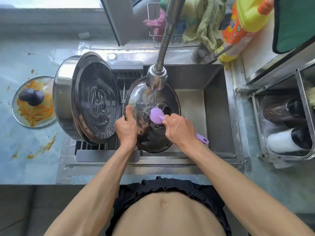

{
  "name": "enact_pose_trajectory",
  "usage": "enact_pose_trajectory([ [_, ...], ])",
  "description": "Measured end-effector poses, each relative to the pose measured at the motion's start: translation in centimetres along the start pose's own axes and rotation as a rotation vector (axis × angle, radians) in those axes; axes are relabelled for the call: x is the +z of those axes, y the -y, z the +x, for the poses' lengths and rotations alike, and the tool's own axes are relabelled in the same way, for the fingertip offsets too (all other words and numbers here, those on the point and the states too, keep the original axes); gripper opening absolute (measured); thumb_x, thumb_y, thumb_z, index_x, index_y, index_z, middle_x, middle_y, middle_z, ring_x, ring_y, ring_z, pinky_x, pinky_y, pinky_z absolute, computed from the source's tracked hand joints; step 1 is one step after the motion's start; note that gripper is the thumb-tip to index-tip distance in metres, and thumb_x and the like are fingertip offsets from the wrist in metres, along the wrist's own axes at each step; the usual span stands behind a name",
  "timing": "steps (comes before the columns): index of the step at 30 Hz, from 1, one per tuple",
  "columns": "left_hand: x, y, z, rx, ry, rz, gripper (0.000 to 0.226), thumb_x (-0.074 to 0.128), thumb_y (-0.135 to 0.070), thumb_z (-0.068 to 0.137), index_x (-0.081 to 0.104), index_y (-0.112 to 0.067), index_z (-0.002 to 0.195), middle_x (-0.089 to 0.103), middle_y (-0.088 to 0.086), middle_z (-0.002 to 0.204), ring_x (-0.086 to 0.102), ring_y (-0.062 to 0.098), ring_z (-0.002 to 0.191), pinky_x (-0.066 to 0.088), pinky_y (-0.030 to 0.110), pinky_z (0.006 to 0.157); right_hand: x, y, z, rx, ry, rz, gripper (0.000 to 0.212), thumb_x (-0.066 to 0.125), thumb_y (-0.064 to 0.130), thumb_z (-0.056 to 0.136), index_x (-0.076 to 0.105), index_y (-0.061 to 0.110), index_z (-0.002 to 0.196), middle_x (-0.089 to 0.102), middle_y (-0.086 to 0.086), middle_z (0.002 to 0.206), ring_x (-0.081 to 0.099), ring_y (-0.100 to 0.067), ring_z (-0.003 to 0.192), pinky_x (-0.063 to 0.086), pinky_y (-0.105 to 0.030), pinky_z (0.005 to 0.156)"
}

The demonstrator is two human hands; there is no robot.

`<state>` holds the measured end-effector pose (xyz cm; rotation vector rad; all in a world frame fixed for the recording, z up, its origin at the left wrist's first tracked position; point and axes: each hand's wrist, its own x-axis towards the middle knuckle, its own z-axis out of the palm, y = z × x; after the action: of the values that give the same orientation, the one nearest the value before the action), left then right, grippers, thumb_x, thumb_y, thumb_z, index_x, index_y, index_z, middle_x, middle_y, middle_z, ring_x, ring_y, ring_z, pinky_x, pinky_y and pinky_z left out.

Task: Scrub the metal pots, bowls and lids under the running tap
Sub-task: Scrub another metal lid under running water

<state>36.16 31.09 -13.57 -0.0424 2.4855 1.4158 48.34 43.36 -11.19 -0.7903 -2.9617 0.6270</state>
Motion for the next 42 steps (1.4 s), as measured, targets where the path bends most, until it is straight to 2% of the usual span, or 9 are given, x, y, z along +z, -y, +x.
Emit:
enact_pose_trajectory([
  [6,1.2,-2.2,1.2,0.151,0.17,0.127,0.068,0.053,-0.05,0.102,0.033,-0.014,0.048,0.036,0.001,0.045,0.033,0.013,0.043,0.024,0.032,0.046,-2.4,-0.4,3.6,0.039,-0.146,0.043,0.022,0.051,0.023,0.098,0.067,0.01,0.103,0.061,-0.011,0.086,0.061,-0.041,0.076,0.034,-0.037,0.055],
  [9,1.4,-2.2,1.2,0.008,0.185,0.008,0.065,0.051,-0.054,0.102,0.048,-0.008,0.056,0.046,0.006,0.052,0.039,0.01,0.042,0.029,0.029,0.043,-3.4,-2.6,5.3,0.186,-0.157,0.096,0.026,0.05,0.027,0.098,0.071,0.01,0.096,0.068,-0.013,0.09,0.061,-0.04,0.086,0.045,-0.04,0.067],
  [14,0.8,-1.9,1.9,-0.159,0.074,-0.099,0.066,0.048,-0.061,0.101,0.058,-0.007,0.063,0.059,0.006,0.064,0.052,0.017,0.058,0.04,0.031,0.057,-4.7,-6.4,4.0,0.375,-0.286,0.331,0.036,0.051,0.035,0.097,0.061,0.011,0.072,0.057,-0.009,0.064,0.047,-0.034,0.065,0.031,-0.035,0.058],
  [17,0.4,-1.4,1.8,-0.208,-0.011,-0.137,0.064,0.047,-0.062,0.1,0.05,-0.012,0.061,0.055,0.004,0.064,0.05,0.019,0.061,0.041,0.036,0.064,-4.9,-5.8,2.6,0.389,-0.202,0.267,0.042,0.052,0.035,0.097,0.044,0.014,0.062,0.048,-0.004,0.059,0.046,-0.036,0.066,0.028,-0.033,0.056],
  [22,-0.7,-2.2,0.7,-0.21,-0.097,-0.178,0.055,0.047,-0.058,0.102,0.054,-0.018,0.065,0.057,-0.005,0.065,0.052,0.008,0.059,0.045,0.031,0.064,-3.0,-2.6,1.7,0.281,-0.05,0.149,0.033,0.05,0.037,0.095,0.06,0.013,0.074,0.066,-0.009,0.077,0.057,-0.038,0.078,0.036,-0.034,0.06],
  [25,-1.7,-2.5,0.4,-0.148,-0.124,-0.17,0.062,0.047,-0.06,0.102,0.062,-0.007,0.072,0.061,0.0,0.067,0.057,0.014,0.061,0.047,0.033,0.067,-2.8,-1.9,3.0,0.35,-0.012,0.19,0.036,0.048,0.036,0.094,0.049,0.016,0.064,0.064,-0.011,0.077,0.059,-0.039,0.078,0.037,-0.034,0.061],
  [28,-2.6,-3.3,0.1,-0.052,-0.142,-0.111,0.062,0.045,-0.055,0.104,0.056,-0.005,0.07,0.049,0.005,0.06,0.044,0.018,0.054,0.035,0.028,0.053,-3.2,-1.1,4.1,0.378,0.028,0.171,0.034,0.046,0.036,0.095,0.053,0.015,0.07,0.063,-0.013,0.079,0.056,-0.038,0.076,0.038,-0.033,0.062],
  [37,-3.0,-4.8,-0.5,0.037,-0.105,-0.042,0.065,0.047,-0.053,0.104,0.038,-0.01,0.057,0.034,-0.001,0.047,0.029,0.009,0.042,0.023,0.032,0.047,-4.3,-0.9,4.6,0.386,0.01,0.153,0.032,0.046,0.036,0.096,0.06,0.014,0.077,0.064,-0.015,0.083,0.054,-0.039,0.076,0.039,-0.035,0.064],
  [42,-2.1,-5.0,-0.9,0.028,-0.082,-0.016,0.067,0.047,-0.053,0.104,0.036,-0.011,0.054,0.035,0.001,0.048,0.032,0.019,0.048,0.025,0.036,0.051,-4.0,-0.6,3.5,0.298,-0.004,0.057,0.031,0.047,0.031,0.097,0.066,0.011,0.083,0.067,-0.017,0.086,0.062,-0.042,0.085,0.038,-0.035,0.064],
])
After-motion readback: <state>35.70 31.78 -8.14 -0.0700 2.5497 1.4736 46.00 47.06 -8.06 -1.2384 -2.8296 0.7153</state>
